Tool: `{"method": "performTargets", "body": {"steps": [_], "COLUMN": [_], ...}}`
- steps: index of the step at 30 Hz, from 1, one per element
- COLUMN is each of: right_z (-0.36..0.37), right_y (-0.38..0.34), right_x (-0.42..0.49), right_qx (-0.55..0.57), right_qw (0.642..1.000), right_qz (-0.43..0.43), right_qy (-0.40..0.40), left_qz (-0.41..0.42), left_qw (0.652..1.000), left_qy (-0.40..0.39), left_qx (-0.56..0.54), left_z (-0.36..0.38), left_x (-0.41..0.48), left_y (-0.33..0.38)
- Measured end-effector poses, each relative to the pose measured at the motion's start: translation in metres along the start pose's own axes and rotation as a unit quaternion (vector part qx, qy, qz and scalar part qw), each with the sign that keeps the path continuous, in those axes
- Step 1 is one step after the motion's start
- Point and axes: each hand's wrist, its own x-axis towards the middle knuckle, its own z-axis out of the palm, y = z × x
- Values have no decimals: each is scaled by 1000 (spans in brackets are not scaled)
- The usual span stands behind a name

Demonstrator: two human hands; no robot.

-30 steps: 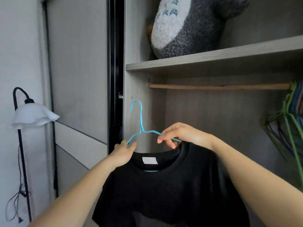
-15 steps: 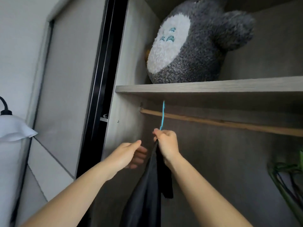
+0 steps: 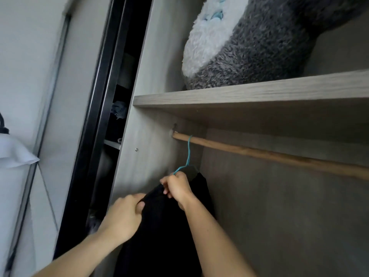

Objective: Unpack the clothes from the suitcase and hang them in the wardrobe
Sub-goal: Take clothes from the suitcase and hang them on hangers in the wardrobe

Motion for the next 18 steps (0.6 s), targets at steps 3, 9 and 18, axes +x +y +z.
{"method": "performTargets", "body": {"steps": [3,9,18], "right_z": [14,51,72], "right_y": [5,5,26], "right_x": [26,71,71], "right_qx": [-6,2,-99], "right_qw": [1000,999,993], "right_qz": [-6,-40,-69], "right_qy": [-27,-35,-16], "left_qz": [2,-42,-87], "left_qw": [999,992,992], "left_qy": [21,58,84], "left_qx": [47,101,22], "left_z": [5,0,17], "left_x": [21,55,45], "left_y": [-19,-43,-72]}}
